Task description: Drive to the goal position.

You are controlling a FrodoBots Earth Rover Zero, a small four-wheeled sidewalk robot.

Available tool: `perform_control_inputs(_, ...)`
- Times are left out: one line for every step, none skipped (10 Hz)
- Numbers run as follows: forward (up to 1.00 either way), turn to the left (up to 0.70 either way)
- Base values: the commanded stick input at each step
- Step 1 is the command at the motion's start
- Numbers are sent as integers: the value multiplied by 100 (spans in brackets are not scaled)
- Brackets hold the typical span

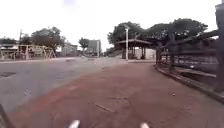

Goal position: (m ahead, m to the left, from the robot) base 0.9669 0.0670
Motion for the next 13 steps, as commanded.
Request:
perform_control_inputs(70, -27)
perform_control_inputs(70, -27)
perform_control_inputs(70, -27)
perform_control_inputs(70, -27)
perform_control_inputs(70, -27)
perform_control_inputs(70, -27)
perform_control_inputs(70, -27)
perform_control_inputs(70, -27)
perform_control_inputs(70, -27)
perform_control_inputs(70, -27)
perform_control_inputs(70, -27)
perform_control_inputs(70, -27)
perform_control_inputs(70, -25)
